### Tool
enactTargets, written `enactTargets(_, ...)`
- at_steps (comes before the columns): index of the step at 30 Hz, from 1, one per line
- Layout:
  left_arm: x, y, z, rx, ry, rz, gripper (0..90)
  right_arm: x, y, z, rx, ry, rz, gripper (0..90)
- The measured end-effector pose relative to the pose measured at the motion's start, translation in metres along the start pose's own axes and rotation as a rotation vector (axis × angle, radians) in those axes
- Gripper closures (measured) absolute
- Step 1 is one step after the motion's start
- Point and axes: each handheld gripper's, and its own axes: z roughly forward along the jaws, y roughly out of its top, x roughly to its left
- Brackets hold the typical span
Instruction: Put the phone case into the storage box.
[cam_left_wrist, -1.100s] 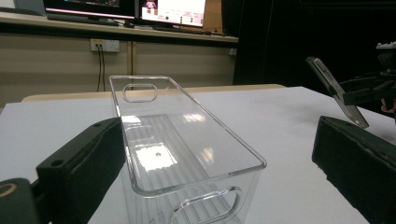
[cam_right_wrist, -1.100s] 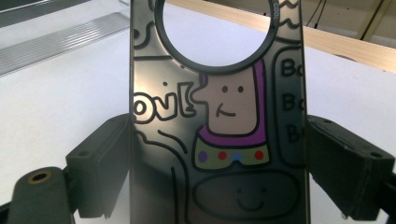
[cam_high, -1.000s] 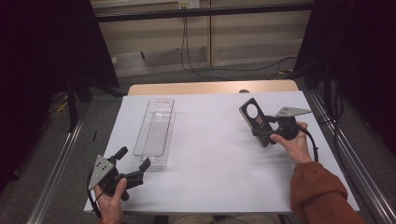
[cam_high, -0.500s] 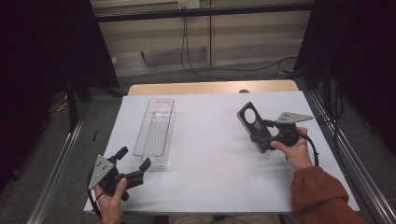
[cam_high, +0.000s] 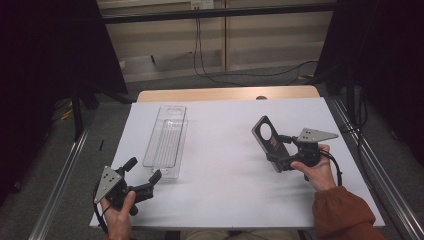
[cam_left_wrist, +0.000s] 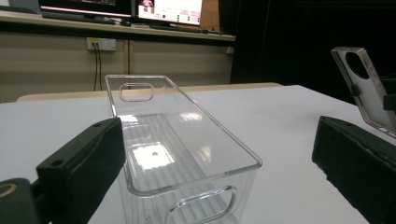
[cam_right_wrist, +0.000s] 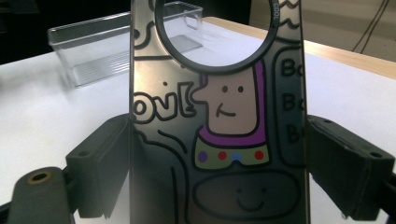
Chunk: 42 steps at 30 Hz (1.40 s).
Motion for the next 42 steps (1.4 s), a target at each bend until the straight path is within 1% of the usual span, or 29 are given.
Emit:
enactTargets(3,0.000,0.000,0.000,0.000,-0.010,0.000,2.9,0.008,0.000,-0.004,-0.014,0.012,-0.009,12.2)
enactTargets(4,0.000,0.000,0.001,0.001,-0.022,-0.002,2.9,0.010,-0.001,-0.005,-0.017,0.021,-0.001,12.2)
enactTargets(6,0.000,0.000,0.000,0.005,-0.017,0.000,2.9,0.016,-0.002,-0.008,-0.027,0.034,-0.007,12.2)
enactTargets(8,-0.001,0.000,0.000,0.006,-0.021,0.001,3.0,0.021,-0.002,-0.010,-0.021,0.042,-0.016,12.2)
enactTargets(9,-0.001,0.000,0.000,0.007,-0.022,0.004,2.9,0.023,-0.003,-0.010,-0.028,0.047,-0.022,12.2)
enactTargets(11,-0.002,0.001,0.001,0.012,-0.030,0.006,2.9,0.027,-0.004,-0.014,-0.033,0.057,-0.015,12.2)
enactTargets(13,-0.002,0.001,0.001,0.020,-0.048,0.022,2.9,0.030,-0.004,-0.016,-0.042,0.061,-0.021,12.2)
enactTargets(14,-0.003,0.001,0.002,0.021,-0.048,0.023,2.9,0.033,-0.005,-0.017,-0.047,0.072,-0.015,12.2)
enactTargets(15,-0.003,0.002,0.002,0.023,-0.053,0.030,2.9,0.034,-0.006,-0.017,-0.050,0.077,-0.020,12.2)
enactTargets(18,-0.005,0.002,0.003,0.021,-0.070,0.023,3.0,0.039,-0.008,-0.017,-0.048,0.099,-0.009,12.1)
enactTargets(20,-0.006,0.002,0.003,0.020,-0.065,0.018,3.0,0.042,-0.008,-0.016,-0.044,0.109,-0.015,12.1)
enactTargets(22,-0.006,0.003,0.003,0.029,-0.080,0.028,3.0,0.046,-0.008,-0.013,-0.044,0.127,-0.021,12.1)
enactTargets(23,-0.006,0.003,0.004,0.029,-0.080,0.029,3.0,0.048,-0.008,-0.012,-0.044,0.129,-0.020,12.1)
enactTargets(24,-0.007,0.003,0.004,0.036,-0.083,0.028,2.9,0.049,-0.008,-0.011,-0.045,0.133,-0.022,12.1)
enactTargets(25,-0.008,0.003,0.005,0.033,-0.082,0.017,2.9,0.050,-0.008,-0.010,-0.042,0.142,-0.030,12.1)
enactTargets(26,-0.008,0.003,0.005,0.039,-0.093,0.017,2.9,0.052,-0.008,-0.009,-0.039,0.146,-0.030,12.1)
enactTargets(27,-0.007,0.004,0.005,0.050,-0.103,0.027,2.8,0.054,-0.008,-0.008,-0.039,0.153,-0.031,12.1)
enactTargets(28,-0.008,0.004,0.006,0.049,-0.113,0.017,2.8,0.055,-0.008,-0.007,-0.038,0.157,-0.030,12.1)
enactTargets(29,-0.008,0.004,0.007,0.052,-0.129,0.020,2.8,0.056,-0.008,-0.006,-0.038,0.162,-0.032,12.2)
enactTargets(30,-0.009,0.005,0.007,0.063,-0.130,0.032,2.8,0.057,-0.009,-0.005,-0.037,0.168,-0.035,12.2)
enactTargets(31,-0.009,0.005,0.008,0.060,-0.142,0.030,2.8,0.058,-0.009,-0.004,-0.033,0.174,-0.033,12.2)
enactTargets(32,-0.010,0.005,0.008,0.067,-0.150,0.040,2.8,0.059,-0.009,-0.003,-0.033,0.177,-0.036,12.1)
enactTargets(33,-0.011,0.005,0.010,0.058,-0.151,0.029,2.8,0.060,-0.008,-0.002,-0.032,0.187,-0.041,12.2)
enactTargets(35,-0.012,0.005,0.011,0.071,-0.164,0.051,3.0,0.062,-0.008,-0.002,-0.036,0.190,-0.040,12.1)
enactTargets(37,-0.015,0.005,0.013,0.075,-0.179,0.053,3.2,0.063,-0.008,0.000,-0.040,0.199,-0.040,12.2)
enactTargets(39,-0.016,0.006,0.015,0.086,-0.204,0.056,3.6,0.064,-0.008,0.001,-0.036,0.210,-0.038,12.2)
enactTargets(41,-0.019,0.006,0.018,0.081,-0.219,0.044,3.6,0.065,-0.008,0.002,-0.037,0.210,-0.040,12.1)
enactTargets(42,-0.019,0.006,0.019,0.091,-0.239,0.056,3.6,0.066,-0.007,0.003,-0.034,0.218,-0.042,12.1)
